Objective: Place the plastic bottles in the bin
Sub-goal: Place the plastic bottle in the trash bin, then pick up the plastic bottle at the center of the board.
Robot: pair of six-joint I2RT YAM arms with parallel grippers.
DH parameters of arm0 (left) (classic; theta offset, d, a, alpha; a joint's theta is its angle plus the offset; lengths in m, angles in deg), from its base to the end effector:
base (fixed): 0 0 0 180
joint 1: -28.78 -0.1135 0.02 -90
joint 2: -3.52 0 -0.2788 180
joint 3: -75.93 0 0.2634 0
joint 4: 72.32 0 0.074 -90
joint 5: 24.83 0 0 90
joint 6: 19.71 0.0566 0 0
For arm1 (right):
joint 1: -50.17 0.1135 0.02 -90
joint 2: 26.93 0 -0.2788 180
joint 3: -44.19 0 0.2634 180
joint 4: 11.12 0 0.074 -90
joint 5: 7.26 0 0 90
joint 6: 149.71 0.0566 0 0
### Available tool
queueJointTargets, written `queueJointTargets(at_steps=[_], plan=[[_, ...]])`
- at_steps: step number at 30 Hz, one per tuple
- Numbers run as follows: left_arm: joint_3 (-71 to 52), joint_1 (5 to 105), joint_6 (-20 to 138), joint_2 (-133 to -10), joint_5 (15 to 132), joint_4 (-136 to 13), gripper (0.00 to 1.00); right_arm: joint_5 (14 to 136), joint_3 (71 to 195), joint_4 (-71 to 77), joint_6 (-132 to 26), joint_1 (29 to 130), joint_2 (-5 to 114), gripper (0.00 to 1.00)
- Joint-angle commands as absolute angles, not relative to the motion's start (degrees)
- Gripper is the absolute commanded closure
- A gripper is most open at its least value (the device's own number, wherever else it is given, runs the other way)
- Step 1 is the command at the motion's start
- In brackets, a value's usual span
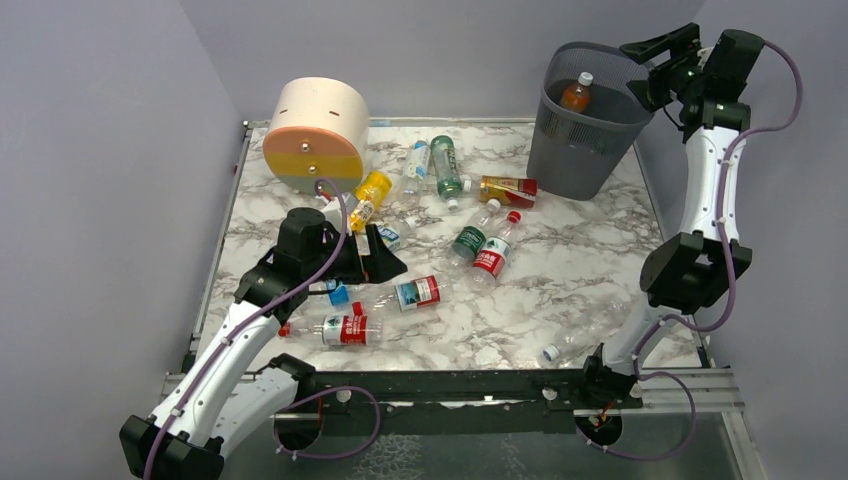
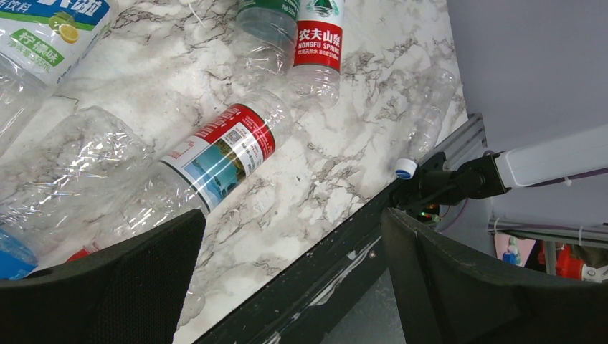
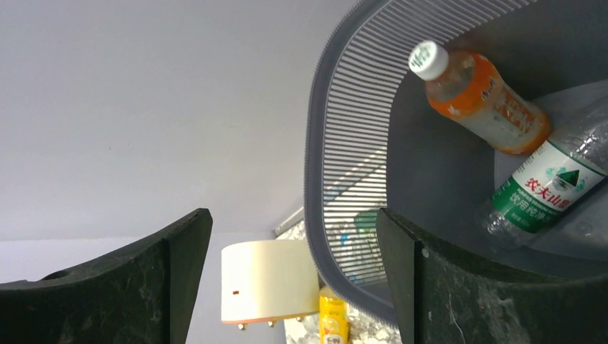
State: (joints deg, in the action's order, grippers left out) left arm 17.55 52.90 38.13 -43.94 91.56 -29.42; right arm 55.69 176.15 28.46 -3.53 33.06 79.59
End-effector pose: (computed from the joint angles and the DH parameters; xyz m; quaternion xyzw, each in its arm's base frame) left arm 0.1685 -0.1030 0.3028 0.0507 0.8571 -0.3987 0.3222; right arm 0.4451 -0.1101 0.4635 0.3424 0.7011 0.3737 0.5016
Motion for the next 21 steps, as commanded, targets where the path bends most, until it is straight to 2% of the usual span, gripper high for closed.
queueJointTargets(at_steps=[1, 5, 10, 15, 21], plan=[[18.0, 53.1, 38.0, -43.0, 92.3, -29.6, 0.01, 50.4, 173.2, 27.2, -5.8, 33.7, 73.0, 0.10], [17.9, 53.1, 38.1, -43.2, 94.1, -30.8, 0.01, 48.5, 164.7, 26.6, -7.9, 33.8, 65.3, 0.00], [17.8, 53.4, 38.4, -45.0, 98.0, -34.0, 0.01, 46.1, 160.3, 31.7, -12.6, 33.8, 57.4, 0.00], [17.4, 55.8, 37.7, -46.1, 97.0, -38.0, 0.01, 45.0, 156.3, 37.5, -17.3, 33.8, 49.9, 0.00], [15.3, 64.6, 37.9, -51.2, 91.8, -41.3, 0.01, 42.3, 151.5, 42.7, -20.1, 33.8, 42.1, 0.00]])
